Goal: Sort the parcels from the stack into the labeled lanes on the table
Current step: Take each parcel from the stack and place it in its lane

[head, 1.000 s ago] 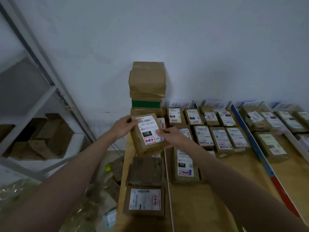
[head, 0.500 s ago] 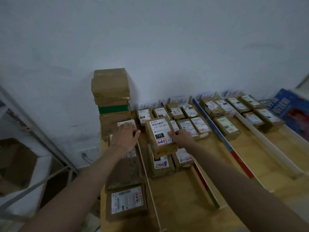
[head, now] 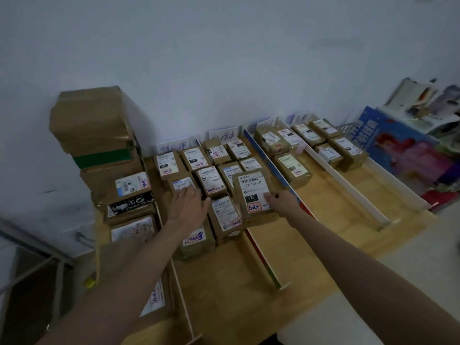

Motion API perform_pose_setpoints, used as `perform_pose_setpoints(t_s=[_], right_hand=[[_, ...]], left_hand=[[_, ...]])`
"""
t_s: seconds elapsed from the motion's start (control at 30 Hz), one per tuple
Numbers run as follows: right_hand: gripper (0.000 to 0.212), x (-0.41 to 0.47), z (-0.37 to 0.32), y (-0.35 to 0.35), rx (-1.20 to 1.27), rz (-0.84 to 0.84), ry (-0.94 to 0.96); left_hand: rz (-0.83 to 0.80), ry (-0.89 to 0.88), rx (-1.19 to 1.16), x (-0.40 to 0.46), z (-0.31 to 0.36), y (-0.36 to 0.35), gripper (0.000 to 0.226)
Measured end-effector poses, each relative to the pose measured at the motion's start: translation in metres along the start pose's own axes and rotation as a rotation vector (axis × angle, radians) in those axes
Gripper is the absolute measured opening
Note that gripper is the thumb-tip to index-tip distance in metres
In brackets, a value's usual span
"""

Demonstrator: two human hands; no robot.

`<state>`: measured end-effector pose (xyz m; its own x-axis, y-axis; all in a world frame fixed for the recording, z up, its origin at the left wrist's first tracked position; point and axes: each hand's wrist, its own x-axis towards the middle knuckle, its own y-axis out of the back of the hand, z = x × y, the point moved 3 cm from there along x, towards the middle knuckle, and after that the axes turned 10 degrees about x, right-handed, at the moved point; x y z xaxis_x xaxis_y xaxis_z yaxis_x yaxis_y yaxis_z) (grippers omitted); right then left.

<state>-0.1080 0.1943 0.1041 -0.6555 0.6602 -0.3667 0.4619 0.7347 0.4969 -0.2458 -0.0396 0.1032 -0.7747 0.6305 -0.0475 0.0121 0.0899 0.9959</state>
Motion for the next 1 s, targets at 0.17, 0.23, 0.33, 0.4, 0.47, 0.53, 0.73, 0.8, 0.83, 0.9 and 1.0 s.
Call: perform_pose_setpoints(t_s=[0.17,0.23,0.33,0.4,0.47,0.53,0.73,0.8,0.83,0.9,1.0], right_hand=[[0.033,0.047,0.036,0.022,0.012,-0.055,-0.007],[0.031,0.064,0.048,0.028,0.021,-0.102,-0.004],[0.028,0.091,0.067,0.031,0.031,-0.188,-0.041],[0.028,0.107,0.082,0.029,0.010,-0.255,-0.081],[0.029,0.120,0.098,0.022,-0.011,-0.326,-0.112],[0.029,0.128,0.112,0.014,-0.037,-0.372,-0.131],[0.037,0.153,0.150,-0.017,-0.101,-0.396,-0.140],[0.042,0.175,0.175,-0.032,-0.105,-0.400,-0.135],[0.043,0.177,0.174,-0.034,-0.107,-0.401,-0.144],[0.045,0.178,0.165,-0.035,-0.106,-0.393,-0.150],[0.050,0.173,0.145,-0.033,-0.116,-0.408,-0.141]], left_hand=[[-0.026,0.065,-0.066,0.023,0.037,-0.020,0.057],[-0.040,0.094,-0.039,0.030,0.053,-0.030,0.057],[-0.070,0.145,-0.006,0.040,0.076,-0.042,0.057],[-0.089,0.184,0.001,0.044,0.090,-0.050,0.057],[-0.103,0.227,-0.007,0.047,0.101,-0.058,0.057],[-0.114,0.258,-0.018,0.048,0.107,-0.068,0.057],[-0.166,0.335,-0.044,0.045,0.112,-0.086,0.059],[-0.177,0.339,-0.049,0.045,0.111,-0.089,0.054],[-0.173,0.338,-0.044,0.045,0.110,-0.091,0.053],[-0.175,0.344,-0.040,0.045,0.109,-0.095,0.051],[-0.175,0.374,-0.051,0.043,0.107,-0.101,0.047]])
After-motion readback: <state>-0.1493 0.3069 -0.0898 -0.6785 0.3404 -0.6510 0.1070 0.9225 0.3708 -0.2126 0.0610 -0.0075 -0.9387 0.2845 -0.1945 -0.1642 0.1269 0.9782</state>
